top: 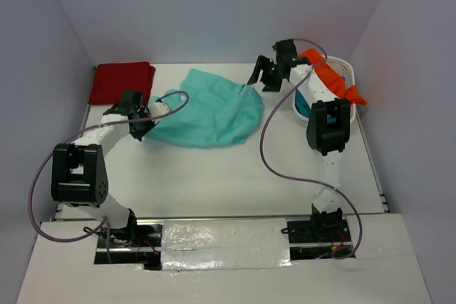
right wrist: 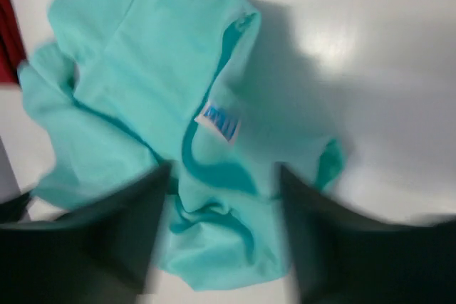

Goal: Fold and stack the t-shirts

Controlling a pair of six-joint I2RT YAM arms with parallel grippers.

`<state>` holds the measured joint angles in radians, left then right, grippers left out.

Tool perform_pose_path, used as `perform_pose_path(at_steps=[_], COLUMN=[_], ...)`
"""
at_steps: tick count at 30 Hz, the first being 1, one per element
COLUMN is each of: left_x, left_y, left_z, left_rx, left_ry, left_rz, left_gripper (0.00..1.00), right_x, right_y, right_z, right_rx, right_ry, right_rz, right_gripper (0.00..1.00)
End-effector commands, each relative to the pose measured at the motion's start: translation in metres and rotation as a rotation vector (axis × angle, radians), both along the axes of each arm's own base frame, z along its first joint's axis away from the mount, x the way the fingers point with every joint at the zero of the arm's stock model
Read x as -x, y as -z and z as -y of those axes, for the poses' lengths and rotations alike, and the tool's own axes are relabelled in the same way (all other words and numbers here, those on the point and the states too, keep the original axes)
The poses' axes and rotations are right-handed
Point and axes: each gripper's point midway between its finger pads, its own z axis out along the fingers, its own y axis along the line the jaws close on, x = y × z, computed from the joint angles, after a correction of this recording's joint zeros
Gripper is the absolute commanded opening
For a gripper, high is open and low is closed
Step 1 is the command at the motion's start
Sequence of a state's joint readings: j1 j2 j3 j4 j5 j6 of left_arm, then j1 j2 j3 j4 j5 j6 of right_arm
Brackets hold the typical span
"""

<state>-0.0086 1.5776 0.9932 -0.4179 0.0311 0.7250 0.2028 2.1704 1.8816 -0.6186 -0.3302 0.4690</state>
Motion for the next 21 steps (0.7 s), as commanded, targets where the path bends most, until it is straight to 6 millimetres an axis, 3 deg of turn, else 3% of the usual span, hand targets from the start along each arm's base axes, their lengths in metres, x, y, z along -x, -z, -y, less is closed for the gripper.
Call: perform_pose_path(at_steps=[1,2,3,4,5,6,8,9,11,13,14,19,21], left_x=[-0.014,-0.012,-0.011,-0.008,-0.006,-0.004,-0.001,0.000,0.002,0.003,0.002,0.003,0.003], left_y=[-0.023,-0.022,-0.021,-0.019,-0.018,-0.017,-0.016,-0.016,-0.020,-0.026,-0.031,-0.053,-0.059], left_z=[0.011,0.014,0.015,0.018,0.019,0.020,0.022,0.024,0.026,0.028,0.028,0.030,0.030], left_rx=[0.069,0.081,0.085,0.094,0.103,0.109,0.124,0.128,0.143,0.152,0.154,0.168,0.177], left_ry=[-0.032,-0.033,-0.029,-0.026,-0.030,-0.030,-0.042,-0.043,-0.050,-0.053,-0.052,-0.058,-0.064], left_rz=[0.053,0.044,0.039,0.030,0.025,0.021,0.017,0.013,0.012,0.019,0.027,0.071,0.083], left_gripper=[0.00,0.00,0.00,0.00,0.00,0.00,0.00,0.00,0.00,0.00,0.00,0.00,0.00], right_x=[0.015,0.019,0.031,0.052,0.051,0.075,0.086,0.080,0.076,0.067,0.062,0.030,0.021], right_y=[-0.004,-0.011,-0.048,-0.019,-0.030,-0.027,-0.012,-0.017,0.008,0.021,0.041,0.064,0.069], right_z=[0.006,0.006,0.001,0.013,0.012,0.017,0.014,0.007,-0.008,-0.017,-0.020,-0.024,-0.029], right_rx=[0.092,0.132,0.154,0.223,0.211,0.215,0.137,0.090,0.022,0.001,-0.005,0.010,-0.006], right_ry=[-0.074,-0.075,-0.080,-0.053,-0.019,-0.001,0.058,0.067,0.076,0.087,0.110,0.166,0.165], right_rz=[-0.089,-0.048,0.049,0.004,0.070,0.063,0.061,0.077,-0.002,-0.038,-0.085,-0.124,-0.127], right_gripper=[0.87,0.94,1.00,1.00,1.00,1.00,0.91,0.86,0.79,0.79,0.81,0.81,0.70])
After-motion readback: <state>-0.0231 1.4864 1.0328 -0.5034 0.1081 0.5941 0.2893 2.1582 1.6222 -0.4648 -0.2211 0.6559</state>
